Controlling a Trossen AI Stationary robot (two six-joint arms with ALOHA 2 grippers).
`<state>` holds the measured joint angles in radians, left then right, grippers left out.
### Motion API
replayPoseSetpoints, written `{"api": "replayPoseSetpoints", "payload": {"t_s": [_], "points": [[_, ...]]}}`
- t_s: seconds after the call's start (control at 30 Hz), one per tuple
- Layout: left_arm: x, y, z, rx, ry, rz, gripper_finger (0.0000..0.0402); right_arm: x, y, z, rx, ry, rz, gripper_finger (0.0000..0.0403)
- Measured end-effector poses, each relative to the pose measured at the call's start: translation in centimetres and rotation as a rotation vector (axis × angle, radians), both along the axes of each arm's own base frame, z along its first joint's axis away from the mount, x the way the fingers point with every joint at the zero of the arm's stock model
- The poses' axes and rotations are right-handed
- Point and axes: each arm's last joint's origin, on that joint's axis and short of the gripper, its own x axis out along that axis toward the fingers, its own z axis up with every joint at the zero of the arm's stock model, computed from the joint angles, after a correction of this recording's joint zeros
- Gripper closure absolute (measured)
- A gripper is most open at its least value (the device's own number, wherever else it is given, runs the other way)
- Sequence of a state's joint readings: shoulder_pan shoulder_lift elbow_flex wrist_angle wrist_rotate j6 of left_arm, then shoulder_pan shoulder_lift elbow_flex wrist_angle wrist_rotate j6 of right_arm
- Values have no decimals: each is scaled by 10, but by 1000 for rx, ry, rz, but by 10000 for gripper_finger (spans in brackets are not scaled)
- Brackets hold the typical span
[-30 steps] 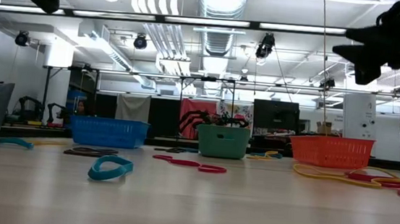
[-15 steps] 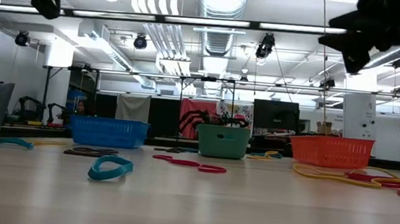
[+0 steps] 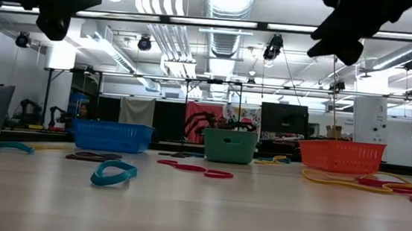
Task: Sort rubber bands into baskets
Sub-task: Put the bottom right yellow rubber band into the green bin
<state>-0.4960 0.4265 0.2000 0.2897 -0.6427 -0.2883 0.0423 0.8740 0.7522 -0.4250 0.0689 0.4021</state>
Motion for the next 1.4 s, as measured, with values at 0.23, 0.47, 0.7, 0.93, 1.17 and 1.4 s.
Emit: {"api": "replayPoseSetpoints", "payload": {"t_s": [0.23,0.47,0.7,0.93,1.17,1.4], "points": [[6,-4,9,-34,340,22,269,20,11,3,-7,249,41,225],[20,-12,17,-11,536,18,269,28,19,-15,-31,472,70,225],[38,-22,31,136,587,-18,269,34,27,-41,-28,567,68,225],[52,-30,53,272,591,-52,269,44,29,-55,-28,601,63,225],[63,-36,57,258,606,-46,269,43,38,-59,-28,636,107,225],[71,-42,46,250,663,-79,269,35,59,-60,222,714,133,225]]}}
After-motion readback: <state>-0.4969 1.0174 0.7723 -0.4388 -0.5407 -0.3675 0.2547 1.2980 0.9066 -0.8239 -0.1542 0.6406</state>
